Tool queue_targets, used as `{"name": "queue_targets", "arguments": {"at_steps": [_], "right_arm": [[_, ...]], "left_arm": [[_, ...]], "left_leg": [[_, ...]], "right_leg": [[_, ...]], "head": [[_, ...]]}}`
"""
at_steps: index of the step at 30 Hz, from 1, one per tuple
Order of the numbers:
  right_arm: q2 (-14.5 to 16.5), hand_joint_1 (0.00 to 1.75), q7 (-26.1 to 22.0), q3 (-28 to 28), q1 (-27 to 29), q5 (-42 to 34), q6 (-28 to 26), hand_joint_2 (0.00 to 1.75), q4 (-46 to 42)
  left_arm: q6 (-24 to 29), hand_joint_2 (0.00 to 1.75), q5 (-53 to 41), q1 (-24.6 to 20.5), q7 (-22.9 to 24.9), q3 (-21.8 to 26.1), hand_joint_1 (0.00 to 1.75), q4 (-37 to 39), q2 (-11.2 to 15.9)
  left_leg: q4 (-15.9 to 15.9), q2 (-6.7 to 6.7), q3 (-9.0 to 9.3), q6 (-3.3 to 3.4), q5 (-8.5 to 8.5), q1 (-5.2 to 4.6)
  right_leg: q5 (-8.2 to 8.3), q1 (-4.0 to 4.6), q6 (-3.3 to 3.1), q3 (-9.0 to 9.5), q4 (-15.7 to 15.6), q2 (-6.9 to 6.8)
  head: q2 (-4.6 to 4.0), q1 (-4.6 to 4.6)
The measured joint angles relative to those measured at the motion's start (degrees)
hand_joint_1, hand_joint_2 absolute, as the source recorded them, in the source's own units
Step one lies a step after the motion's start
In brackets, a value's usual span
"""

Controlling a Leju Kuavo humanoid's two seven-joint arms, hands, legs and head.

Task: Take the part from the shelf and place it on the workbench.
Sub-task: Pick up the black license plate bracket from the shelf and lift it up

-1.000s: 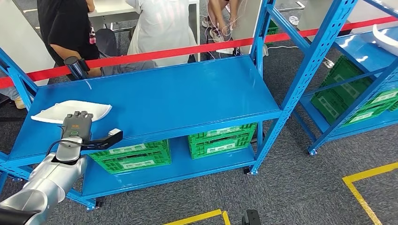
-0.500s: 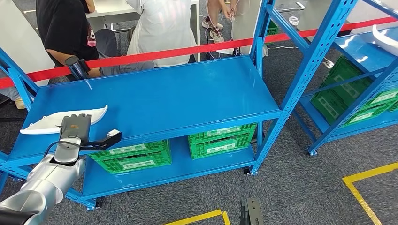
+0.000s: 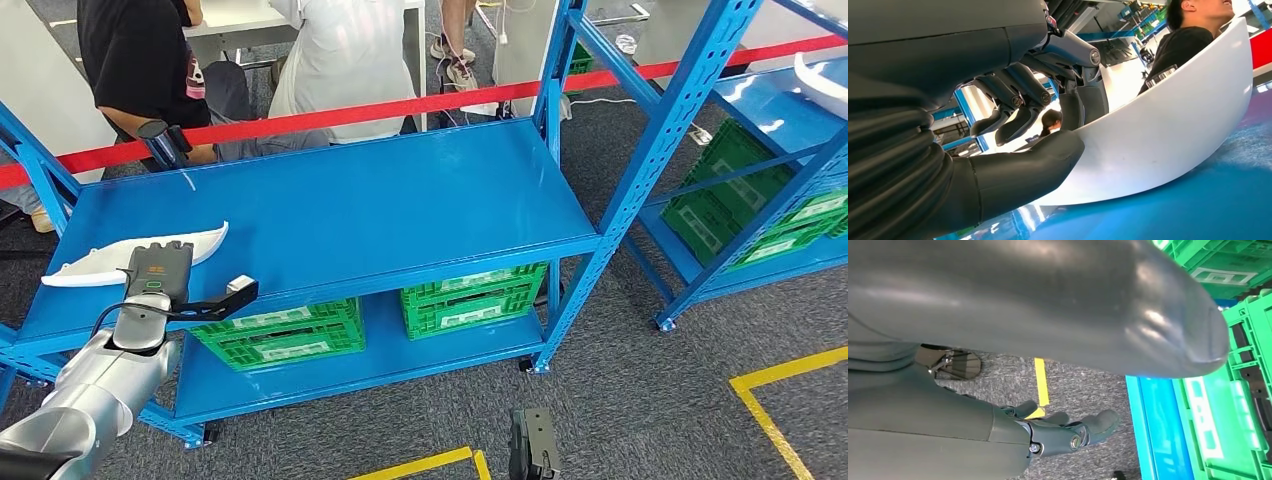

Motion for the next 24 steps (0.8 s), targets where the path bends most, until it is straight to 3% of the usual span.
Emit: {"name": "queue_targets", "arguments": {"at_steps": [9,24], "right_arm": [[0.0,0.00,1.3,0.3,0.9,-1.1,-0.4,0.00,0.0],[0.0,0.00,3.2,1.3,2.0,-3.3,-0.4,0.00,0.0]], "left_arm": [[2.0,1.75,0.0,0.2,2.1,-2.4,1.75,0.0,0.5],[11.5,1.75,0.0,0.0,0.7,-3.1,1.75,-0.5,0.6]], "left_leg": [[0.0,0.01,0.00,0.00,0.00,0.00],[0.0,0.01,0.00,0.00,0.00,0.00]], "right_leg": [[0.00,0.01,0.00,0.00,0.0,0.00],[0.00,0.00,0.00,-0.02,0.0,0.01]], "head": [[0.00,0.00],[0.00,0.00]]}}
